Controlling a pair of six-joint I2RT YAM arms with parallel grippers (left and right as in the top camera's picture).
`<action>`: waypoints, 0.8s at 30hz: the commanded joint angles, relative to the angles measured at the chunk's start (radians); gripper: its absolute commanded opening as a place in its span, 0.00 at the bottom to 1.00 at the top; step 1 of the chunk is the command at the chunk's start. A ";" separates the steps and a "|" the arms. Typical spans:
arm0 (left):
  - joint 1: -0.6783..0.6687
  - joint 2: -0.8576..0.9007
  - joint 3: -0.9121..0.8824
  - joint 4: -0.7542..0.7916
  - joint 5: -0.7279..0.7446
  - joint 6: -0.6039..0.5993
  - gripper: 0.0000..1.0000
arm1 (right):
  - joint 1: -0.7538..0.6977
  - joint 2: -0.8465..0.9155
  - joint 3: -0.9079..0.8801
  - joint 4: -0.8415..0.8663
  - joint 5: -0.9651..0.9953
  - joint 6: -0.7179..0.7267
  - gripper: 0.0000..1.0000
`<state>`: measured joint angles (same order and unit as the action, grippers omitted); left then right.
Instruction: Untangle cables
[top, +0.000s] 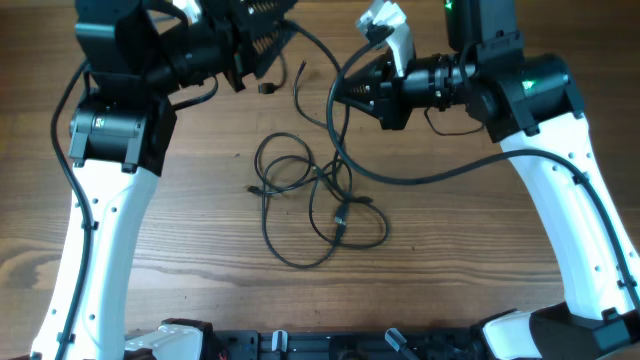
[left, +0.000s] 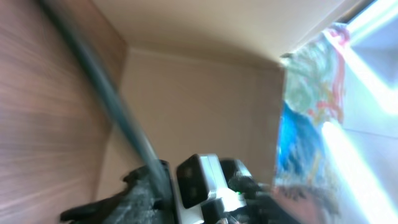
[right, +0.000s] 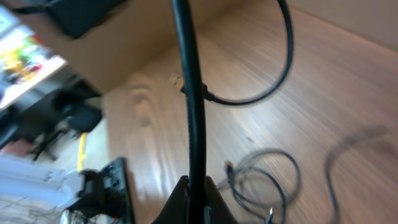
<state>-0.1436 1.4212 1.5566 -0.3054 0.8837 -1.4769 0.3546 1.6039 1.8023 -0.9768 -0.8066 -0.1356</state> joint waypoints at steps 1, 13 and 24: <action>0.005 -0.001 0.008 -0.122 -0.165 0.253 0.90 | -0.013 -0.067 0.016 -0.034 0.268 0.159 0.04; 0.005 -0.001 0.008 -0.640 -0.745 0.689 1.00 | -0.335 -0.262 0.016 -0.198 0.371 0.072 0.04; 0.005 -0.001 0.008 -0.691 -0.797 0.738 1.00 | -0.520 -0.163 0.013 -0.537 -0.076 -0.013 0.04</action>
<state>-0.1436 1.4231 1.5585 -0.9955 0.1135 -0.7742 -0.1669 1.3972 1.8080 -1.4544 -0.8333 -0.1280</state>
